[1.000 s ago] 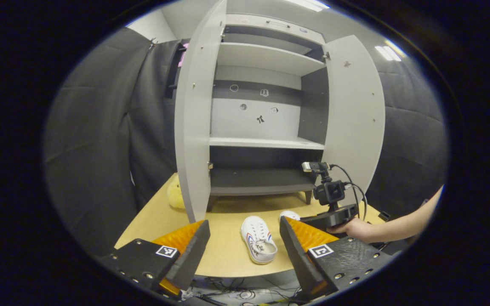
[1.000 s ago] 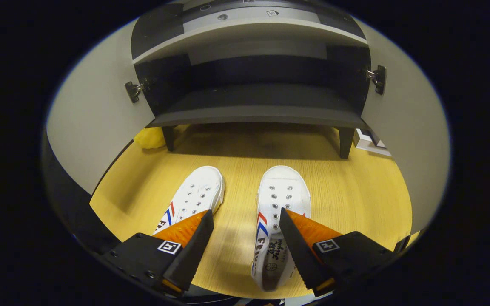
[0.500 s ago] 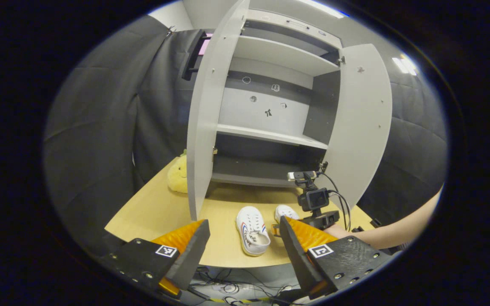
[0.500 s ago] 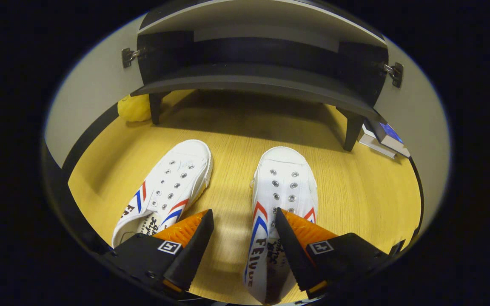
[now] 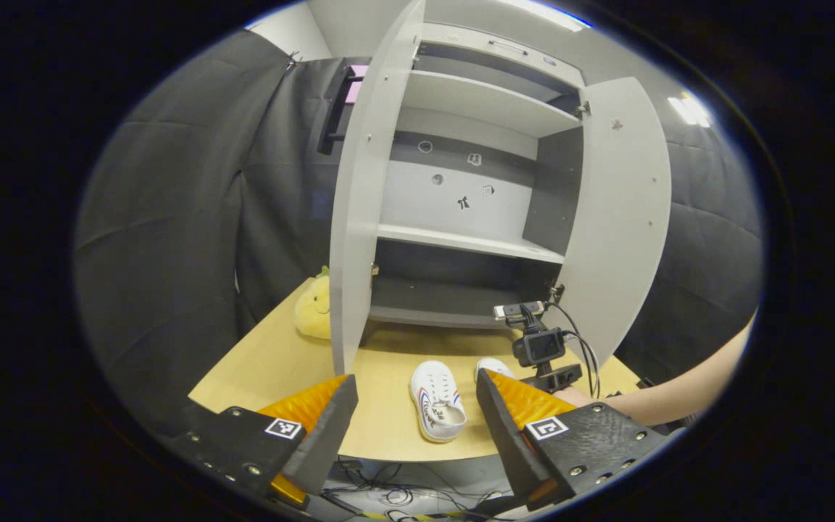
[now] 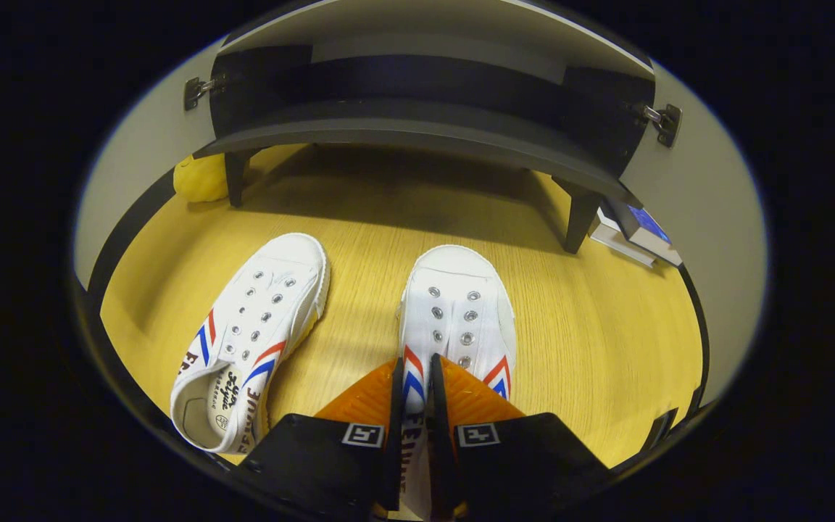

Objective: Grab one shoe with the right hand and put it into the shoe cabinet, grab the other shoe with the left hand and put it into the shoe cabinet; then close the right door with the right hand and the left door with the left hand.

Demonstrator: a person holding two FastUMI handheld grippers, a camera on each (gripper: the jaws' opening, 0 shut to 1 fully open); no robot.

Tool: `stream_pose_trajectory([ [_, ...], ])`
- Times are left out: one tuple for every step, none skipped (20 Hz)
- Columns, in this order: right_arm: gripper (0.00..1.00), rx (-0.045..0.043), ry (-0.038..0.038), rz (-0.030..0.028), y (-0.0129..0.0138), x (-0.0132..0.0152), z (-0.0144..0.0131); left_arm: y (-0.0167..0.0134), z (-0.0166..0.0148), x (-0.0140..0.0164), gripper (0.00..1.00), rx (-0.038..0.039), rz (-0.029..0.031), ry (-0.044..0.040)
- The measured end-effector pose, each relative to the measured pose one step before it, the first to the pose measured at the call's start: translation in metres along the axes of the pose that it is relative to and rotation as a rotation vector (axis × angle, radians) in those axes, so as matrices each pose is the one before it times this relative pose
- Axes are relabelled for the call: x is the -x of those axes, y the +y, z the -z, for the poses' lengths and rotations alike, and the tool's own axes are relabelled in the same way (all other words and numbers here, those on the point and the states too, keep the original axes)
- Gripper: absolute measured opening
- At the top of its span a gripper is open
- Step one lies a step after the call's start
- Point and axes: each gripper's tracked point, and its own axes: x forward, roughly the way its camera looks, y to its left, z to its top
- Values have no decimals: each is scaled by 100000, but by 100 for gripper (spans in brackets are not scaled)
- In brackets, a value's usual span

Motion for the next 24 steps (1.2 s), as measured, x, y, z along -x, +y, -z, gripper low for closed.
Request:
stream_pose_trajectory([
  [11, -676, 527, -417, 170, 1462, -368, 241, -28, -116, 95, -1693, -248, 490],
  [8, -2248, 684, -1021, -91, -947, 213, 164, 45, -60, 95, -1416, -314, 113],
  [4, -823, 869, -982, -39, 260, 65, 236, -211, -61, 95, -938, -284, -271],
  [2, -1128, 893, -1183, 10, -156, 8, 183, 40, -26, 98, -455, 41, -133],
  [2, -496, 1084, -1270, -120, 359, -87, 3, 73, -72, 95, 6, 337, 215],
  [2, -1221, -478, -456, -122, 288, -294, -271, 58, -126, 95, 128, 986, 200],
  [2, -2172, -1913, 37, -370, 583, -640, -456, 126, -274, 95, -604, 1506, 346],
  [5, -3072, -2219, -174, -566, 923, -622, -322, 227, -364, 95, -2462, 1024, 715],
  [2, -3962, -1175, -1472, -260, 1076, -549, -129, 232, -442, 95, -3612, 122, 468],
  [0, -4069, -1772, -1135, 114, 764, -94, -314, 1, -292, 94, -3549, 632, -79],
  [1, -3091, -2023, 114, -289, 1083, -316, -544, -201, -164, 93, -2991, 1483, -951],
  [2, -1915, -1614, -69, -204, 1292, -140, -605, -588, -308, 92, -2449, 1678, -1480],
  [2, -1021, -2024, -586, -69, 1112, -384, -410, -544, -343, 95, -1864, 1705, -1586],
  [1, -1321, -2560, -721, 178, 1374, -563, -238, -588, -428, 95, -1264, 1252, -1405],
  [1, -1993, -4421, -543, 232, 1348, -971, -146, -272, -345, 92, -959, 1003, -907],
  [1, -1540, -4614, -813, 290, 1368, -1097, -60, -458, -507, 95, -728, 858, -333],
  [1, -240, -3993, -811, 333, 1452, -1328, -102, -576, -382, 95, -565, 787, -1117],
  [1, 1087, -4015, -1327, 351, 1371, -1153, 34, -746, -391, 92, -378, 616, -1571],
  [1, 1872, -4047, -1534, 513, 1164, -1537, 21, -421, -298, 92, -25, 770, -1300],
  [0, 1413, -3360, -1175, 522, 1099, -1253, -119, -386, -340, 95, 298, 949, -635],
  [1, 37, -2832, -993, 540, 848, -1484, -118, -119, -279, 92, 394, 1059, -308],
  [1, -550, -2940, -747, 317, 808, -1433, -148, -280, -104, 92, 325, 920, -553],
  [1, -1055, -3048, -916, 535, 732, -1757, -14, -168, -74, 92, 248, 628, -614],
  [1, 54, -3065, -863, 508, 341, -1627, -33, -217, -12, 93, 336, 332, -361],
])
